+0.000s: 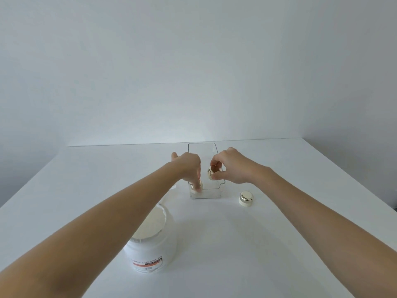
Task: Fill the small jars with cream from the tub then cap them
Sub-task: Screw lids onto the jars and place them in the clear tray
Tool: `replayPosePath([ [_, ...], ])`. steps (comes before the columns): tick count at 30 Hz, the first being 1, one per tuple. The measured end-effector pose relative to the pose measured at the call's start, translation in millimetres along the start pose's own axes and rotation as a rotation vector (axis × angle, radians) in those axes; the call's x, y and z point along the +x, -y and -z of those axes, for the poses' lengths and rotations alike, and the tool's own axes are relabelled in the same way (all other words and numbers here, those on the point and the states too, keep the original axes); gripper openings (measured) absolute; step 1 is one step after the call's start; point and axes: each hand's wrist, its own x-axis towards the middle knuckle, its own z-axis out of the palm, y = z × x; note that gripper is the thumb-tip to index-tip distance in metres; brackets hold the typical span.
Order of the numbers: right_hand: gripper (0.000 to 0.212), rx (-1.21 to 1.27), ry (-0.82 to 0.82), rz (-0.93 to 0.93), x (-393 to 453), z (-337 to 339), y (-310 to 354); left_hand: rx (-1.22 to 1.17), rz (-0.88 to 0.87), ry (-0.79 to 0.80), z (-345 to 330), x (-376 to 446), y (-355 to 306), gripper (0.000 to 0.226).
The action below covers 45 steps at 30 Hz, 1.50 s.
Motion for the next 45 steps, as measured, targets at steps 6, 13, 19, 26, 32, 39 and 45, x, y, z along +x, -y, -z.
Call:
replayPosePath([
  [6, 0.022, -0.123, 0.035, -0.016, 5, -6, 3, -0.011, -0.002, 0.01, 0, -1, 2, 0.027],
  [13, 0.028, -0.32, 0.113, -0.013, 11, -9, 9, -0.192, -0.023, -0.087, 17, -8, 13, 0.046],
  [19, 0.03, -0.315, 0.178, -0.05, 16, -9, 12, -0.248, -0.02, 0.019, 17, -14, 38, 0.081],
  [26, 0.027, -0.364, 0.203, -0.059, 21, -11, 12, -0.314, -0.037, 0.03, 1, -13, 54, 0.088],
  [32, 0.042, -0.183, 0.055, -0.064, 7, -6, 4, -0.131, -0.13, 0.082, -5, -18, 57, 0.086],
  [39, 0.036, 0.131, -0.307, -0.185, -52, -13, -27, -0.075, -0.237, 0.093, -14, -24, 65, 0.077],
  [45, 0.045, 0.075, 0.116, -0.206, -88, -28, -39, -0.093, -0.247, 0.066, -18, -23, 67, 0.078],
])
